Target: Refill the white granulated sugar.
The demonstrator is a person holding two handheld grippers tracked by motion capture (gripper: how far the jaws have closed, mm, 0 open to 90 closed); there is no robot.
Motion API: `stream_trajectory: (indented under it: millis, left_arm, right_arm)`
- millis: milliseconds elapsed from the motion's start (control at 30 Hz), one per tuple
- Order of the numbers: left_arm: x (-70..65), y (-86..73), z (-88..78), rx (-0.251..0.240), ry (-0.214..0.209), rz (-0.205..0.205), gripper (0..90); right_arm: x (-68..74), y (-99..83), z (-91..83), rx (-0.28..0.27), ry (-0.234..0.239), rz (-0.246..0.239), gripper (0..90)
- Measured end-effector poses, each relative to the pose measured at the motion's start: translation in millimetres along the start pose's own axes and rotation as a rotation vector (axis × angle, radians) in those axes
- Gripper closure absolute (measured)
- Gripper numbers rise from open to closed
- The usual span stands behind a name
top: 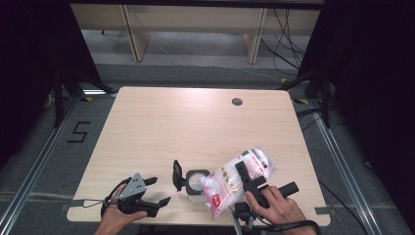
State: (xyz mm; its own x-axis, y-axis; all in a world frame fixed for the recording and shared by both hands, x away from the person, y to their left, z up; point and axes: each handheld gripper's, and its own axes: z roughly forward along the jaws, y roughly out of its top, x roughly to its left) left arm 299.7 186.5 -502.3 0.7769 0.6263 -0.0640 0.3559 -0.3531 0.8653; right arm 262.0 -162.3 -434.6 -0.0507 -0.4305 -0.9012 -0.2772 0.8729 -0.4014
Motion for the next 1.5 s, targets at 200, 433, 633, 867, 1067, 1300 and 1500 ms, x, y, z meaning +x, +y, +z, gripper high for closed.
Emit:
stream_trajectory:
  millis: [200, 433, 633, 867, 1067, 1300, 1500]
  left_arm:
    - [1.4, 0.4, 0.1, 0.001, -0.004, 0.021, 16.4]
    - [0.0, 0.0, 0.2, -0.007, -0.005, -0.005, 16.4]
    - [0.2, 0.6, 0.6, -0.012, -0.009, 0.011, 16.4]
    - [-0.3, 0.5, 0.7, -0.015, -0.010, -0.014, 16.4]
    - [-0.1, 0.7, 0.3, -0.013, -0.011, -0.008, 16.5]
    - [0.3, 0.7, 0.4, -0.018, -0.005, -0.004, 16.5]
    - [1.3, 1.1, 0.7, -0.011, -0.009, 0.017, 16.5]
  right_arm:
    - [1.2, -1.2, -0.3, 0.003, -0.002, 0.022, 46.9]
    - [0.5, -1.3, -0.3, 0.003, -0.001, 0.006, 47.0]
    - [1.1, -1.5, -0.5, 0.005, -0.003, 0.005, 47.0]
    - [0.4, -1.3, -0.2, 0.000, -0.003, -0.008, 47.1]
    - [-0.1, 0.8, 0.1, -0.008, -0.002, -0.029, 47.1]
    - [2.3, 1.6, -0.5, -0.001, -0.001, -0.014, 47.2]
    - [2.1, 1.7, 0.5, -0.007, 0.001, -0.042, 47.2]
